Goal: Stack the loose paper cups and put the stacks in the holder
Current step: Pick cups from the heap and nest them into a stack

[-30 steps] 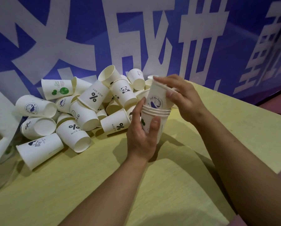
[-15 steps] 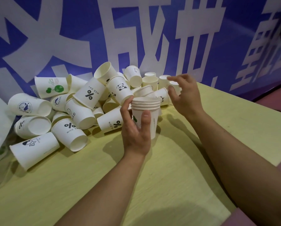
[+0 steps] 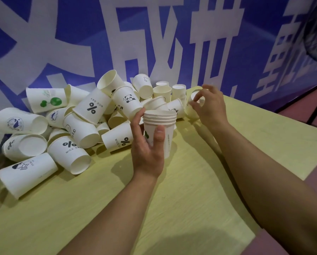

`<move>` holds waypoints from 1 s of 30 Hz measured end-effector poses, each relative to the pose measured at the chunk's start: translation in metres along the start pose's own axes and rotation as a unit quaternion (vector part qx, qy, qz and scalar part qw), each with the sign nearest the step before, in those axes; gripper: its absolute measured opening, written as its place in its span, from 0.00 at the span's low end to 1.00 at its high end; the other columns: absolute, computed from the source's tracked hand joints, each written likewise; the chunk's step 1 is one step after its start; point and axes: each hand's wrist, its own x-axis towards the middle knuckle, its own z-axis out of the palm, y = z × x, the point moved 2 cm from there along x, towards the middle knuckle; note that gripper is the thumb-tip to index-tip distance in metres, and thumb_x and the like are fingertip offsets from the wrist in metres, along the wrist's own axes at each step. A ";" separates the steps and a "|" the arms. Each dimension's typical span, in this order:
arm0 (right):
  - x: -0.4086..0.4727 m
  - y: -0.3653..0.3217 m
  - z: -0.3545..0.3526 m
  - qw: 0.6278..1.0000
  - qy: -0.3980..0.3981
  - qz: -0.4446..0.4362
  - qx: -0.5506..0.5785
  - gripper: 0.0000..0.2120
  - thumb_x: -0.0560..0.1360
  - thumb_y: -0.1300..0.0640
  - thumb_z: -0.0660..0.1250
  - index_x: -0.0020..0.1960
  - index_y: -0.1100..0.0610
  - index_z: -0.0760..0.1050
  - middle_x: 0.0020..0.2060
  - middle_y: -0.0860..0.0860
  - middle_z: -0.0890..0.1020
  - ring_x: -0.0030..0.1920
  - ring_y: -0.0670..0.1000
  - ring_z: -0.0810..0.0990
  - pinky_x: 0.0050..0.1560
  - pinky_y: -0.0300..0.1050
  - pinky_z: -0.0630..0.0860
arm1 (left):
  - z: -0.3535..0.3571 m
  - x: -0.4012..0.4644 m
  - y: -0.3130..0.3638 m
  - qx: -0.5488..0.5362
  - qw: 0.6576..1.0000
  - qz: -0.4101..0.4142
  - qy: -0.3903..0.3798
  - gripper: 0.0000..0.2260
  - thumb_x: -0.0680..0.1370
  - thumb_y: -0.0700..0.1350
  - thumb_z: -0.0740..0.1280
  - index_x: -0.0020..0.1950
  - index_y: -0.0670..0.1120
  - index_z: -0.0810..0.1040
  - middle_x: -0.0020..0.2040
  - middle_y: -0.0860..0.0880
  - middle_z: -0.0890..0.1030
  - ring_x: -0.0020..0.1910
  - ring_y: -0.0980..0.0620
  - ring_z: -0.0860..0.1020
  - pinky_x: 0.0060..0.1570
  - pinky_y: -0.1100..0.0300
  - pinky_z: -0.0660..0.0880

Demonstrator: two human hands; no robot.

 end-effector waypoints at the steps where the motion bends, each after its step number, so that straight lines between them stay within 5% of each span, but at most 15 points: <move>1: 0.000 -0.001 -0.002 1.000 0.013 -0.005 0.013 0.06 0.76 0.53 0.72 0.50 0.54 0.80 0.71 0.49 0.71 0.71 0.53 0.66 0.70 0.48 0.65 | 0.000 0.000 0.000 0.000 1.000 -0.001 -0.002 0.23 0.75 0.63 0.64 0.69 0.67 0.63 0.61 0.47 0.80 0.57 0.48 0.81 0.53 0.38 0.80; 5: -0.002 -0.015 -0.014 0.987 0.070 -0.055 0.135 0.06 0.75 0.53 0.73 0.46 0.52 0.77 0.68 0.50 0.75 0.67 0.51 0.72 0.65 0.48 0.75 | 0.000 0.000 0.002 0.006 1.000 0.006 -0.014 0.22 0.74 0.64 0.64 0.67 0.69 0.64 0.61 0.53 0.80 0.56 0.51 0.82 0.53 0.41 0.81; 9: -0.017 -0.042 -0.029 0.946 0.123 -0.147 0.263 0.13 0.72 0.50 0.74 0.49 0.54 0.72 0.60 0.53 0.75 0.59 0.51 0.77 0.52 0.41 0.82 | 0.001 -0.001 0.006 0.008 0.999 0.017 -0.038 0.24 0.72 0.74 0.62 0.67 0.73 0.63 0.61 0.67 0.77 0.57 0.59 0.80 0.50 0.57 0.81; 13: -0.034 -0.061 -0.035 0.898 0.054 -0.167 0.403 0.20 0.70 0.51 0.73 0.54 0.48 0.65 0.56 0.51 0.73 0.59 0.56 0.77 0.48 0.50 0.84 | 0.002 -0.002 0.006 0.016 0.998 0.011 -0.052 0.26 0.73 0.71 0.62 0.70 0.73 0.63 0.65 0.67 0.75 0.61 0.61 0.78 0.54 0.59 0.80; 17: -0.046 -0.070 -0.027 0.905 -0.054 -0.199 0.372 0.26 0.68 0.49 0.70 0.62 0.43 0.64 0.54 0.47 0.70 0.56 0.51 0.77 0.46 0.50 0.84 | 0.002 -0.003 0.006 0.013 0.999 0.008 -0.047 0.27 0.74 0.68 0.63 0.73 0.72 0.60 0.67 0.56 0.77 0.62 0.58 0.79 0.58 0.53 0.80; 21: -0.054 -0.073 -0.015 0.910 -0.141 -0.205 0.332 0.33 0.69 0.47 0.66 0.72 0.39 0.60 0.63 0.47 0.67 0.58 0.50 0.75 0.48 0.46 0.83 | 0.003 -0.002 0.006 0.013 0.999 0.003 -0.038 0.31 0.75 0.68 0.63 0.76 0.70 0.58 0.69 0.57 0.76 0.64 0.56 0.78 0.60 0.44 0.79; 24: -0.057 -0.076 -0.010 0.900 -0.199 -0.188 0.340 0.41 0.69 0.54 0.64 0.76 0.36 0.50 0.71 0.42 0.62 0.60 0.50 0.75 0.52 0.44 0.82 | 0.003 -0.001 0.004 0.013 0.999 0.004 -0.035 0.33 0.74 0.73 0.61 0.77 0.69 0.57 0.71 0.62 0.73 0.67 0.56 0.76 0.61 0.42 0.78; 30: -0.054 -0.072 -0.011 0.909 -0.187 -0.186 0.324 0.34 0.69 0.46 0.63 0.74 0.37 0.58 0.69 0.44 0.66 0.55 0.47 0.77 0.49 0.42 0.80 | 0.002 0.000 0.004 0.022 0.999 0.006 -0.023 0.26 0.76 0.65 0.60 0.73 0.76 0.56 0.68 0.58 0.76 0.63 0.55 0.79 0.59 0.41 0.79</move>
